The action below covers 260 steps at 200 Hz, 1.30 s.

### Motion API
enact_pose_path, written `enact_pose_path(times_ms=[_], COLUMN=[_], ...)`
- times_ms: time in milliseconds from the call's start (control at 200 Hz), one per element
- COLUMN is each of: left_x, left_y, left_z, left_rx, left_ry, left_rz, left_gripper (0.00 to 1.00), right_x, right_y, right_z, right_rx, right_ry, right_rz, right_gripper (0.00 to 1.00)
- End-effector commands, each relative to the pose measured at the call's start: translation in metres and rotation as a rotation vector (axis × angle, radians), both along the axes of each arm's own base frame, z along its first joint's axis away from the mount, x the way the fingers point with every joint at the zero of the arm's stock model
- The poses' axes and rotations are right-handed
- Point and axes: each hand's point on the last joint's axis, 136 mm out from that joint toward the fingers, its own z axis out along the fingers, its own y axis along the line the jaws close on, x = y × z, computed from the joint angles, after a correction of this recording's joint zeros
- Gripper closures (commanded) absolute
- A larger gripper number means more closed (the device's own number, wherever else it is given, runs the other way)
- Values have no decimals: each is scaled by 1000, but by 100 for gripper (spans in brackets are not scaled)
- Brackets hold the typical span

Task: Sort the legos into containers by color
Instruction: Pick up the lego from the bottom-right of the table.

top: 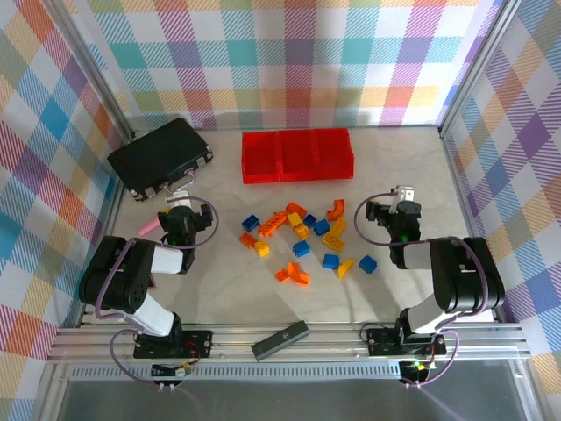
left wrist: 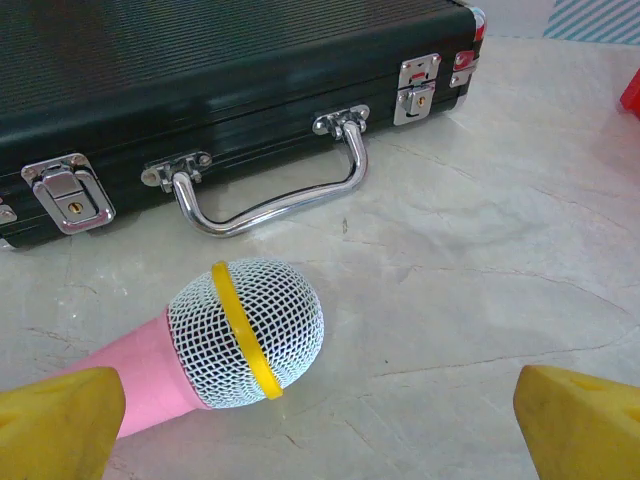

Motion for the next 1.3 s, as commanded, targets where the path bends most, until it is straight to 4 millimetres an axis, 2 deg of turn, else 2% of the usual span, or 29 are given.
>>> enact_pose_path(times_ms=[0, 920, 1165, 1245, 1295], left_x=[4, 0, -10, -16, -22], left_y=[1, 1, -2, -2, -2], left_z=[6, 8, 30, 50, 67], left_rx=[-4, -5, 11, 21, 9], left_ry=[-28, -52, -94, -106, -128], left_rz=[-4, -5, -16, -4, 8], left_gripper=[0, 0, 0, 0, 0], right_x=[4, 0, -11, -16, -19], right_y=[0, -3, -2, 4, -5], right_z=[10, 11, 21, 28, 34], right_rx=[3, 6, 8, 4, 5], right_ry=[-39, -56, -125, -151, -134], right_rz=[5, -16, -2, 32, -22], right_gripper=[1, 1, 1, 1, 1])
